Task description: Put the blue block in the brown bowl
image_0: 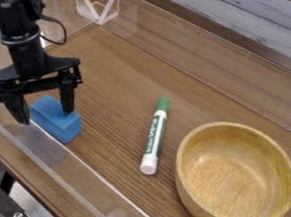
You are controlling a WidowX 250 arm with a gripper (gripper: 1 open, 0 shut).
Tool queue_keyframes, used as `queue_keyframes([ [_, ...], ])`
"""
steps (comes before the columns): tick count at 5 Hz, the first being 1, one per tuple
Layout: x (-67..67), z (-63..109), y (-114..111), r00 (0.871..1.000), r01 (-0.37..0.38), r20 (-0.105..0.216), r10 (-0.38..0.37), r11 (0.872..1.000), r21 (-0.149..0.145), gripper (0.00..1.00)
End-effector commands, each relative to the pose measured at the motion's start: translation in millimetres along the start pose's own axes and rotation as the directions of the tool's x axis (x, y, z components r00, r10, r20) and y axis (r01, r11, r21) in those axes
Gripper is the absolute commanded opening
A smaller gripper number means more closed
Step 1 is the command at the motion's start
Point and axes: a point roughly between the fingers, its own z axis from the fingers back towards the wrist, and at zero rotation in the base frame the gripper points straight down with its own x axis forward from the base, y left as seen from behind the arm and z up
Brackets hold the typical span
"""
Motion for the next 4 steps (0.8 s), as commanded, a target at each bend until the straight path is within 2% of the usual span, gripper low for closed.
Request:
queue_keyframes([
  [1,6.0,1.5,-2,0.999,-0.02,0.03,0.02,1.0,-0.013,1.0],
  [4,8.6,-9.9,0,0.999,-0.024,0.044,0.024,1.0,-0.007,1.0],
])
